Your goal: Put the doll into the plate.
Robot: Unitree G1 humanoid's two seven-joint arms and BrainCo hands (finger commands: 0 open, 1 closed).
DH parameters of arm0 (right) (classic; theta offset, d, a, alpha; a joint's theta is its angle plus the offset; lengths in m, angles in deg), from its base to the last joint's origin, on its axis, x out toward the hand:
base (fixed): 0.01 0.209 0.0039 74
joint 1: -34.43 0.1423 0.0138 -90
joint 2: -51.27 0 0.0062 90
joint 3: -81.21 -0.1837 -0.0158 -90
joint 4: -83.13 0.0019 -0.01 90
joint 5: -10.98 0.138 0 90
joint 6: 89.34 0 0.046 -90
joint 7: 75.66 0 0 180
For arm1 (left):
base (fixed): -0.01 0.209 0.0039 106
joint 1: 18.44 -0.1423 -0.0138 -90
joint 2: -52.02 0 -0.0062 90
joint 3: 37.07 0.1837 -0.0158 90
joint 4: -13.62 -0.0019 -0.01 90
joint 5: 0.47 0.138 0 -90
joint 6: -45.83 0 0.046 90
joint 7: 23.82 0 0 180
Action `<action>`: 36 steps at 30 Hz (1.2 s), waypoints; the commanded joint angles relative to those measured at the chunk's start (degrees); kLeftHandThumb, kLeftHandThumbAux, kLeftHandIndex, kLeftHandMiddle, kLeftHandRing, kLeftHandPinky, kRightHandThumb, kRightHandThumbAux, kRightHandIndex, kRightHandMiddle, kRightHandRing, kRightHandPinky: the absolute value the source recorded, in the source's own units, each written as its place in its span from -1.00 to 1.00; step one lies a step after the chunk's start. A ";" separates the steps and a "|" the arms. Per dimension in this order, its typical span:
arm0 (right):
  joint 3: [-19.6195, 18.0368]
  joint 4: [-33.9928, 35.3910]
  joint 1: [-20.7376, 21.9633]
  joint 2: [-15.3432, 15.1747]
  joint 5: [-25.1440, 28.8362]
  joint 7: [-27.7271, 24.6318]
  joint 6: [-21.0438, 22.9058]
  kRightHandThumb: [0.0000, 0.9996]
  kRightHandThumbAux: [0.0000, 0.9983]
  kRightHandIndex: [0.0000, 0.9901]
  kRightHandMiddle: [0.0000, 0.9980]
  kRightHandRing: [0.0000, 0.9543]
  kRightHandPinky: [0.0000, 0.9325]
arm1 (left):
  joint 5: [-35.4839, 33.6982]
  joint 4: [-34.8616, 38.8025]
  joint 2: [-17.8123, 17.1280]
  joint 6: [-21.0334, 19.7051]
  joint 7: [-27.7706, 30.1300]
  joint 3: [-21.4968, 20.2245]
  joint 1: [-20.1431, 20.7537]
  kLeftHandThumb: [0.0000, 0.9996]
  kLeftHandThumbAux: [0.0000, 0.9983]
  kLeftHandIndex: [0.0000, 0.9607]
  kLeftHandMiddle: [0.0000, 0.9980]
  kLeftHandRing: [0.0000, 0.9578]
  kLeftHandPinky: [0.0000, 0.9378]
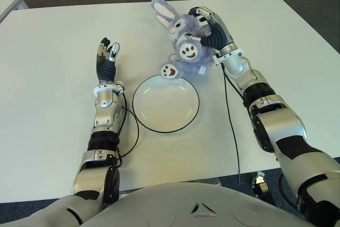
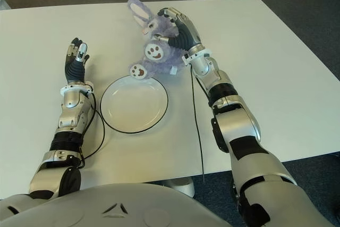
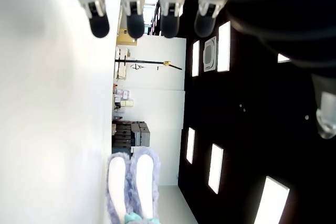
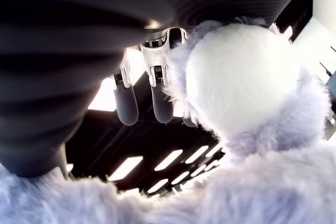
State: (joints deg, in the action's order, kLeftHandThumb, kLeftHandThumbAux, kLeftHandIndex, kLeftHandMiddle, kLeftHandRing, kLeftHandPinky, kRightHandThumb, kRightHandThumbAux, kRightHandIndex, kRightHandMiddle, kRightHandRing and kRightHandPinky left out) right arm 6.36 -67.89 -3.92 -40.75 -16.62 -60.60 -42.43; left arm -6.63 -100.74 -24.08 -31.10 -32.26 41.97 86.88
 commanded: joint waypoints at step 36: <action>0.15 -2.82 0.11 -1.41 -0.70 1.37 1.02 -0.73 0.18 -0.63 -0.60 -0.59 -0.54 | 0.85 -2.65 1.55 -0.21 -0.19 0.11 -6.33 -1.00 -0.19 -1.00 -0.95 -0.99 -1.00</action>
State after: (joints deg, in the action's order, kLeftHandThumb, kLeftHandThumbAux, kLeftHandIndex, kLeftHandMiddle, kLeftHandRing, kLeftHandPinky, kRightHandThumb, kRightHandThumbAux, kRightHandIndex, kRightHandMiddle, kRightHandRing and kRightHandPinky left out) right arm 6.20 -69.73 -3.91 -42.08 -16.91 -59.15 -41.93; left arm -6.00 -100.58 -24.26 -31.00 -32.24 42.09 86.59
